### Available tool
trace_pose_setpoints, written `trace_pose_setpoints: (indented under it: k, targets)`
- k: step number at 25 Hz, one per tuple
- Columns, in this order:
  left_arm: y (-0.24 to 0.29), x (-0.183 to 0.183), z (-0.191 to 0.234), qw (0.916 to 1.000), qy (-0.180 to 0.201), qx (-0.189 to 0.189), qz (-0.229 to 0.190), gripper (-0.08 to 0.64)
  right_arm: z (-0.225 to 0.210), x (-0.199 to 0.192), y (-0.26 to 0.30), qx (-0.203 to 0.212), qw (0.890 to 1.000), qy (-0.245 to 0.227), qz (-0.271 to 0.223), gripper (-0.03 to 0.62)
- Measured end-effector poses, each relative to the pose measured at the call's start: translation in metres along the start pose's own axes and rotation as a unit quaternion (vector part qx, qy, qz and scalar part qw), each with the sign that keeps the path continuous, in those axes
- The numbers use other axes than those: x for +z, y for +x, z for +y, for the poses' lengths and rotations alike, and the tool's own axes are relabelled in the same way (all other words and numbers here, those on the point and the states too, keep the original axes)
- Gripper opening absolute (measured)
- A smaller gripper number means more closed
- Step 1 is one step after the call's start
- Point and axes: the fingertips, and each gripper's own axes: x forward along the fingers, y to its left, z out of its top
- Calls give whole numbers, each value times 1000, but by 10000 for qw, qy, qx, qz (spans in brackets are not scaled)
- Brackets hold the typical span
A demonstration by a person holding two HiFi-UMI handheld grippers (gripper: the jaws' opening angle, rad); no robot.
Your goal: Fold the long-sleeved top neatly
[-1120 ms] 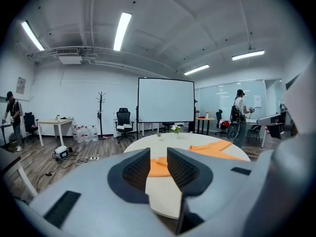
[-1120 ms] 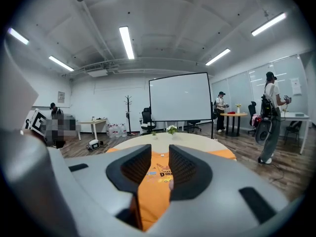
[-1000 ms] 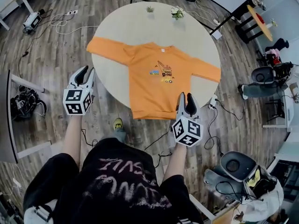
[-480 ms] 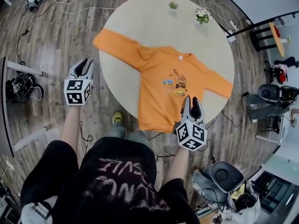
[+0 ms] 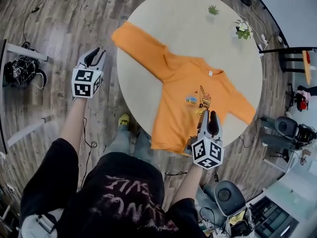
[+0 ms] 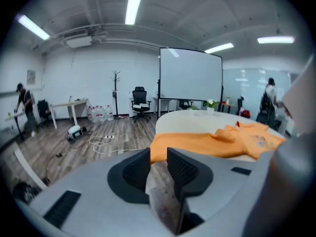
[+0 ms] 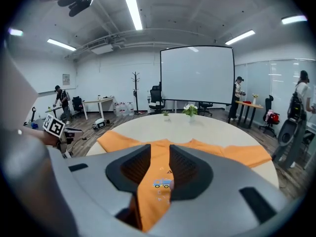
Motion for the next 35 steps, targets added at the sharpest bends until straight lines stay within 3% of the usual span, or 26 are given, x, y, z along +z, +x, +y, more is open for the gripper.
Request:
trace_pose_setpoints:
  k: [2,4,5,7,10,14,17,21,24,27,29,35]
  targets:
    - [9,-6,12,9970,-756,-30,-135,104,4,-5,9,25,10000,-58,69,123]
    - [19,-13,22,9946,-1023,6,-192,104,8,-11,16,69,9998,-134,142,123]
    - [25,-17,25,9961,-867,43,-140,104,10,-14,20,88,9997,-169,180,123]
    - [39,-27,28,9998,-120,98,96,106,12,-19,27,108,9994,-198,245,123]
    - [58,-39,24,9942,999,-47,391,110,15,-26,35,137,9995,8,298,121]
    - [78,-49,21,9863,1545,-302,492,131,11,-32,44,83,9991,285,305,118]
    - [93,-52,16,9800,1843,-554,517,204,7,-39,48,15,9989,297,356,118]
    - [106,-53,10,9649,2453,-716,611,209,2,-49,46,-87,9982,416,429,117]
    - [115,-52,10,9591,2661,-733,620,204,-2,-54,42,-160,9978,446,456,117]
    - [118,-42,16,9579,2757,-557,574,85,-5,-56,41,-182,9976,467,468,114]
    - [115,-37,17,9571,2806,-491,536,42,-8,-56,39,-202,9975,500,457,111]
    - [92,-17,23,9591,2776,-325,457,21,-6,-43,30,-143,9969,726,278,109]
